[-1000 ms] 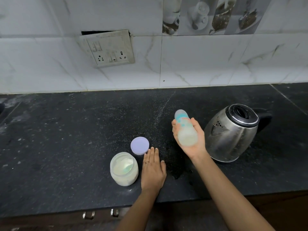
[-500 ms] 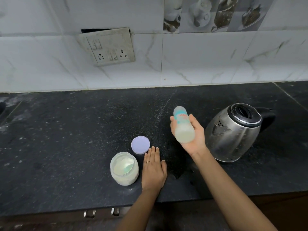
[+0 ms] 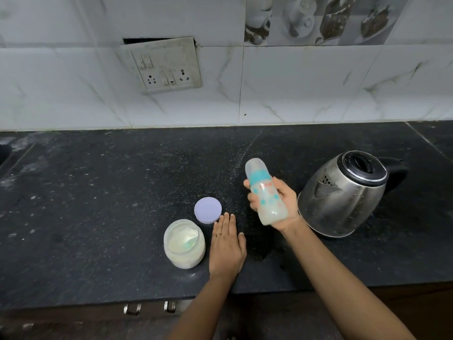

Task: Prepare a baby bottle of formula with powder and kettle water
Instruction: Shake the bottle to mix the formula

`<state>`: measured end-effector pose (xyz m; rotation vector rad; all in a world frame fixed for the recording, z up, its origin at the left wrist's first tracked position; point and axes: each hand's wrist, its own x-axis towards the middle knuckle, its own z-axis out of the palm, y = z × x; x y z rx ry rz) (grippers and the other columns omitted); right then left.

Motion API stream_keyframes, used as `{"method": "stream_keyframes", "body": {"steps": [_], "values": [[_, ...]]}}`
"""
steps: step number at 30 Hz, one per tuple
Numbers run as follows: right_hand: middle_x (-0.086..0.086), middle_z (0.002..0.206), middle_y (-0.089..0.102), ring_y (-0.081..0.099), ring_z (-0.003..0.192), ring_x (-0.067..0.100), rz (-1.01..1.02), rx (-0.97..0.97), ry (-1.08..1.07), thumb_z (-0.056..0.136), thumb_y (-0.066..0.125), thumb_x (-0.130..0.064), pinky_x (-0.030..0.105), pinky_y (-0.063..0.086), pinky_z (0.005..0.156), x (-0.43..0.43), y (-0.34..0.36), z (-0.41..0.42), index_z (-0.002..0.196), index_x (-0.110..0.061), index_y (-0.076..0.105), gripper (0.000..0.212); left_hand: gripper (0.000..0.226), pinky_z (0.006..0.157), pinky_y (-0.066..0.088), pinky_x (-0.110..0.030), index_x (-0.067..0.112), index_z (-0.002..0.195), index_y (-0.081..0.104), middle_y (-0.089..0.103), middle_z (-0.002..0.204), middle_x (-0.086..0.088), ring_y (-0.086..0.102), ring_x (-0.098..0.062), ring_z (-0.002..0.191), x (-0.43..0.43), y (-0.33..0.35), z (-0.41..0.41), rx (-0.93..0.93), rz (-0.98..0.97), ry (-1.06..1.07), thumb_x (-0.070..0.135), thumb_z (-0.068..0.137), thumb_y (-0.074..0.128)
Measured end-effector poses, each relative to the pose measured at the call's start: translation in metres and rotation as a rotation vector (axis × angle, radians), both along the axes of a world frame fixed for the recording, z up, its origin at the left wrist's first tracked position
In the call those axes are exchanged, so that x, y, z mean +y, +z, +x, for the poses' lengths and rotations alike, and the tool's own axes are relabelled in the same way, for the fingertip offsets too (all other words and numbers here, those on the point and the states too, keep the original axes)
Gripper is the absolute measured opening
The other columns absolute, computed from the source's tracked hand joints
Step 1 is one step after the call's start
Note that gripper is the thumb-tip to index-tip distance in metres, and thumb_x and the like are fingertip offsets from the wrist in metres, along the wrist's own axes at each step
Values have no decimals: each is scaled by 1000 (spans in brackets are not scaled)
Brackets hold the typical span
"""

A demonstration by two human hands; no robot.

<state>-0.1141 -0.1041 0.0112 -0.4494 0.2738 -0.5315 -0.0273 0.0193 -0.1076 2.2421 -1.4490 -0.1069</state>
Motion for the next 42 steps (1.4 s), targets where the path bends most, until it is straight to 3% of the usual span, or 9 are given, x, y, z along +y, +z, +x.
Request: {"method": "stream_keyframes", "body": {"steps": [6, 11, 16, 20, 23, 28, 32, 36, 42], "values": [[21, 109, 58, 61, 74, 26, 88, -21, -23, 76, 74, -22, 34, 55, 66, 7, -19, -7, 130, -1, 41, 67, 57, 115, 11, -32, 1, 137, 48, 47, 143, -16, 40, -26, 136, 1, 0, 0, 9, 6, -1, 32, 92, 32], [22, 103, 62, 63, 82, 29, 213, 53, -189, 67, 78, -15, 39, 59, 70, 9, -9, 6, 132, -3, 46, 73, 58, 115, 9, -32, 2, 137, 48, 47, 143, -16, 40, -26, 136, 0, 2, 0, 13, 15, 2, 32, 91, 31], [21, 106, 61, 60, 72, 27, 31, 58, 6, 67, 77, -19, 34, 55, 63, 12, -6, 5, 136, -6, 38, 81, 58, 116, 8, -31, 2, 137, 48, 46, 144, -16, 39, -26, 136, 0, 1, 0, 16, 24, 5, 33, 91, 30], [22, 111, 58, 63, 87, 30, 323, -118, -110, 60, 84, -7, 41, 57, 76, 5, -7, 2, 136, 0, 40, 88, 58, 115, 9, -31, 2, 137, 48, 47, 143, -15, 40, -25, 136, 1, 2, 0, 13, 26, 1, 33, 91, 31], [21, 107, 58, 61, 71, 26, 130, -32, -2, 74, 73, -19, 33, 55, 63, 5, -10, -7, 129, -1, 37, 68, 58, 116, 11, -32, 3, 138, 48, 47, 143, -15, 40, -25, 136, 0, 0, 0, 10, 13, 5, 33, 92, 31], [22, 113, 58, 65, 84, 31, 282, -99, -145, 57, 89, -11, 42, 58, 74, -3, -9, -2, 140, -3, 37, 98, 57, 115, 11, -32, 1, 135, 50, 50, 141, -16, 43, -26, 134, 1, 3, 0, 6, 20, 1, 32, 91, 32], [18, 107, 61, 61, 71, 23, -12, 21, 14, 73, 76, -27, 32, 55, 63, 6, -11, -10, 133, -6, 34, 76, 55, 114, 14, -33, 0, 133, 52, 52, 138, -18, 46, -28, 131, 1, 2, 0, 17, 2, -1, 30, 89, 35], [20, 114, 60, 64, 85, 28, 198, -25, -130, 50, 93, -15, 39, 58, 73, 2, -11, -4, 140, -4, 40, 105, 56, 115, 13, -33, 0, 134, 51, 51, 139, -17, 45, -28, 132, 1, 1, 0, 16, 4, 0, 30, 90, 34], [20, 114, 60, 62, 78, 27, -24, 10, -6, 73, 75, -21, 36, 55, 67, 15, -8, -7, 146, -10, 24, 90, 56, 114, 15, -34, -1, 132, 52, 52, 138, -19, 46, -29, 131, 0, 0, 0, 16, -10, -3, 30, 89, 35]]}}
